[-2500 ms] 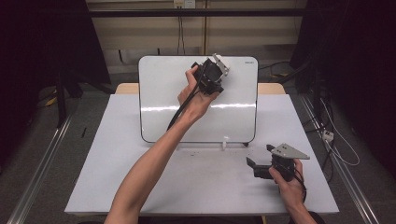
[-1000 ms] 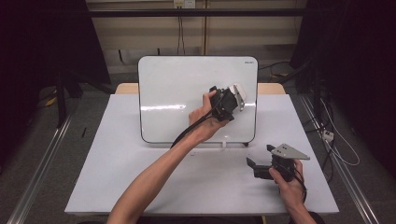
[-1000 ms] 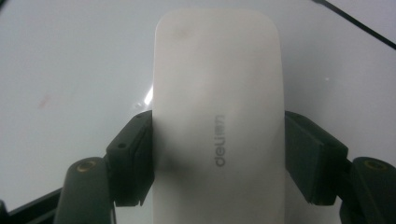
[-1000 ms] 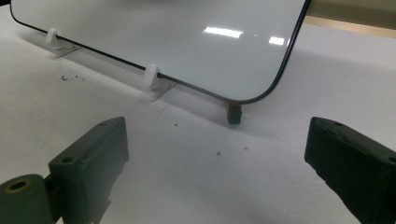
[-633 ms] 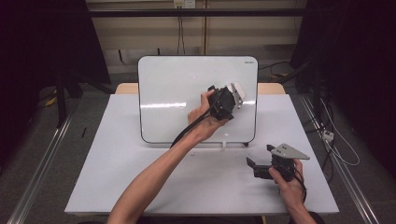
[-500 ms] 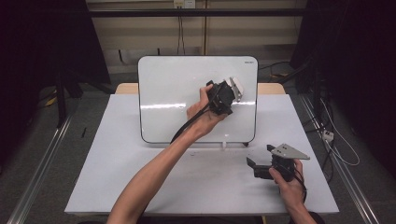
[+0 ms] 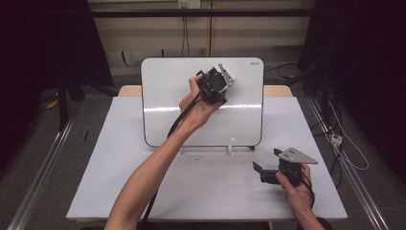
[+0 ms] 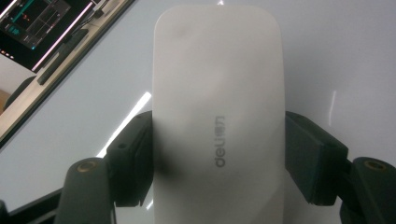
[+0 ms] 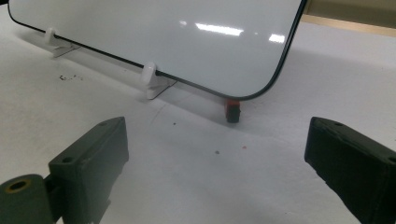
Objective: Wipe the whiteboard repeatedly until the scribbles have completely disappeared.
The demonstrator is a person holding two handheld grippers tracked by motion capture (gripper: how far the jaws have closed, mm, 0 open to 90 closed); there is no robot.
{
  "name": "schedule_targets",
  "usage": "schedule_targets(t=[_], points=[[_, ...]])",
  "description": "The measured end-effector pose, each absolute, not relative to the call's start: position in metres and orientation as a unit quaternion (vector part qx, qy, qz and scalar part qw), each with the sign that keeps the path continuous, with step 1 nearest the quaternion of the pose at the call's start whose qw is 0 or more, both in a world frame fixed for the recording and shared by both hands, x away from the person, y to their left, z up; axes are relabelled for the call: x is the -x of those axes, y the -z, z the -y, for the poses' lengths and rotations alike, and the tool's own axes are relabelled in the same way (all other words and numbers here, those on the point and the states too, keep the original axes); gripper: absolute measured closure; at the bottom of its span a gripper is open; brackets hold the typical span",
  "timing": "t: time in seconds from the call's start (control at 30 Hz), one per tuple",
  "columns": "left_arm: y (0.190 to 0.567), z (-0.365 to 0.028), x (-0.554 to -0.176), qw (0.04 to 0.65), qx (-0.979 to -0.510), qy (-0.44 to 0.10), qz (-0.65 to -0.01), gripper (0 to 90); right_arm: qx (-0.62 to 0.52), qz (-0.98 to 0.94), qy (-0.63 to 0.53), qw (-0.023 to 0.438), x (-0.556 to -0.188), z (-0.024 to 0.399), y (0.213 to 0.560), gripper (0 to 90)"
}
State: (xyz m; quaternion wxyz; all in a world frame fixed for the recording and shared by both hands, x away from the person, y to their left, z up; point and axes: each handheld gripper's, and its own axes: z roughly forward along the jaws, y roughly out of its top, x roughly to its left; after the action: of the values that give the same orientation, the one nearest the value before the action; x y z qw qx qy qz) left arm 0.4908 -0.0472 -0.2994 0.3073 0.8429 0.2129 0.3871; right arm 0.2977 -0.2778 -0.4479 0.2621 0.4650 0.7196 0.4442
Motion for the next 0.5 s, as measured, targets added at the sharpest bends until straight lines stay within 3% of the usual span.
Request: schedule_targets(t=[0.5], points=[[0.293,0.014,-0.498,0.339,-0.821,-0.374,-0.266,31.3,-0.466,-0.719,-0.444,0.262,-0.298,0.279,0.448,6.1]])
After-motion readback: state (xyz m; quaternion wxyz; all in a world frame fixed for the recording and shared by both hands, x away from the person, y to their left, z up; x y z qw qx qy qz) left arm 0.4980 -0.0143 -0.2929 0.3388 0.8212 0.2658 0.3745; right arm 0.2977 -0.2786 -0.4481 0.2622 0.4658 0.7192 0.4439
